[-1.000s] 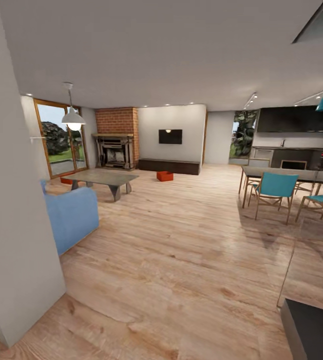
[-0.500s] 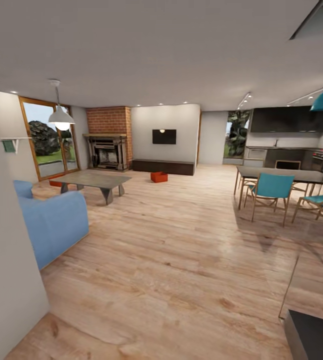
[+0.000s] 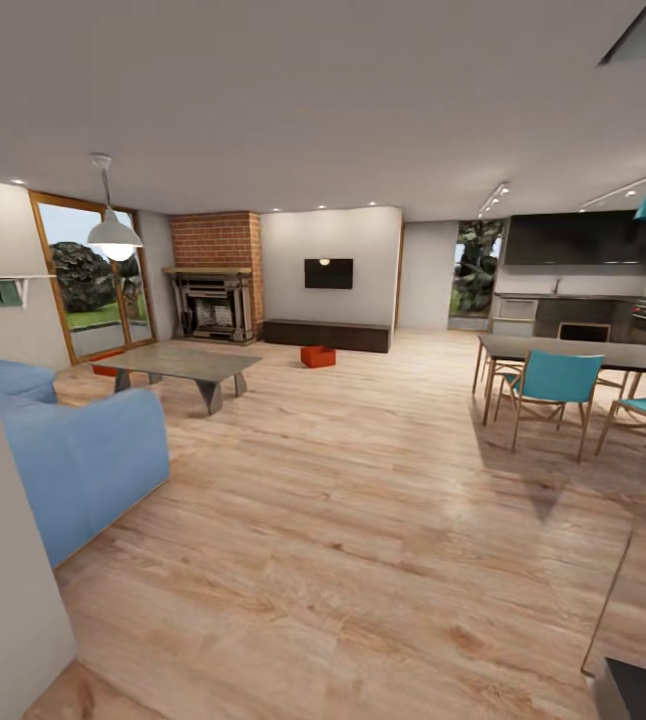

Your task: Move the two storage containers from the living room to the garage. In the garage, place one container on the floor and stack the other container on top of it (either order is fine).

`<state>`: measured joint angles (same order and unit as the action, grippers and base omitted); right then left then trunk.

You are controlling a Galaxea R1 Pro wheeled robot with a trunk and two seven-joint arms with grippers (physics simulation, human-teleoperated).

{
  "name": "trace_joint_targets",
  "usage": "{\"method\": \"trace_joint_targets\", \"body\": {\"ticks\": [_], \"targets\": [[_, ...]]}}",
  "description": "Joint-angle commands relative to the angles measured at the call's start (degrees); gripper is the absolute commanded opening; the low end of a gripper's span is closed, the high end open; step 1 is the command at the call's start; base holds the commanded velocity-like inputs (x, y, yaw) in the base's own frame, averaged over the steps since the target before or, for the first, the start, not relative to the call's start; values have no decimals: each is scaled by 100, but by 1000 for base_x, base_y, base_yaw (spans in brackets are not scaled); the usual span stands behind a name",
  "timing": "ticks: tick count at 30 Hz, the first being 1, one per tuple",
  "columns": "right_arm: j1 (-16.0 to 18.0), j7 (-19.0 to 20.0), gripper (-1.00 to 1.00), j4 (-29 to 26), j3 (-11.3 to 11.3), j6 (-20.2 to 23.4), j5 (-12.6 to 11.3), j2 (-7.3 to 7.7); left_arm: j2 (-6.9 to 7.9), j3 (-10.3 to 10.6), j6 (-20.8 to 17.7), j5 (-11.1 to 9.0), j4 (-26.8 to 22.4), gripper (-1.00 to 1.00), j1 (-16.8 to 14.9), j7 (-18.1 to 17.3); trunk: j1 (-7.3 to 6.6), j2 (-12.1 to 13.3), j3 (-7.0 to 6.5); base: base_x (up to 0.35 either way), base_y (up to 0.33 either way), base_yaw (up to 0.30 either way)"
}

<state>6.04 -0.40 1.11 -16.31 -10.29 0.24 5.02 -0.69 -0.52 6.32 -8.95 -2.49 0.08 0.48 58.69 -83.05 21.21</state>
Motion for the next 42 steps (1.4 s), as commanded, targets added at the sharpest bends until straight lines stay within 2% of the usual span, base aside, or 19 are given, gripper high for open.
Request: {"method": "trace_joint_targets", "body": {"ticks": [1,24,30,42], "targets": [[7,-4,100,12,-21,-26,2,-1,-1,-1,10,-37,-6,100,1,5,3,-3,6,323,0,0],[5,-4,100,12,6,-41,-6,3,-42,-1,10,-37,-5,100,1,5,3,-3,6,323,0,-1],[6,-4,100,12,22,-35,-7,-1,-41,-1,10,-37,-5,100,1,5,3,-3,6,323,0,-156],[6,-4,100,12,10,-39,-6,8,-40,-1,10,-37,-5,100,1,5,3,-3,6,323,0,-10]]}}
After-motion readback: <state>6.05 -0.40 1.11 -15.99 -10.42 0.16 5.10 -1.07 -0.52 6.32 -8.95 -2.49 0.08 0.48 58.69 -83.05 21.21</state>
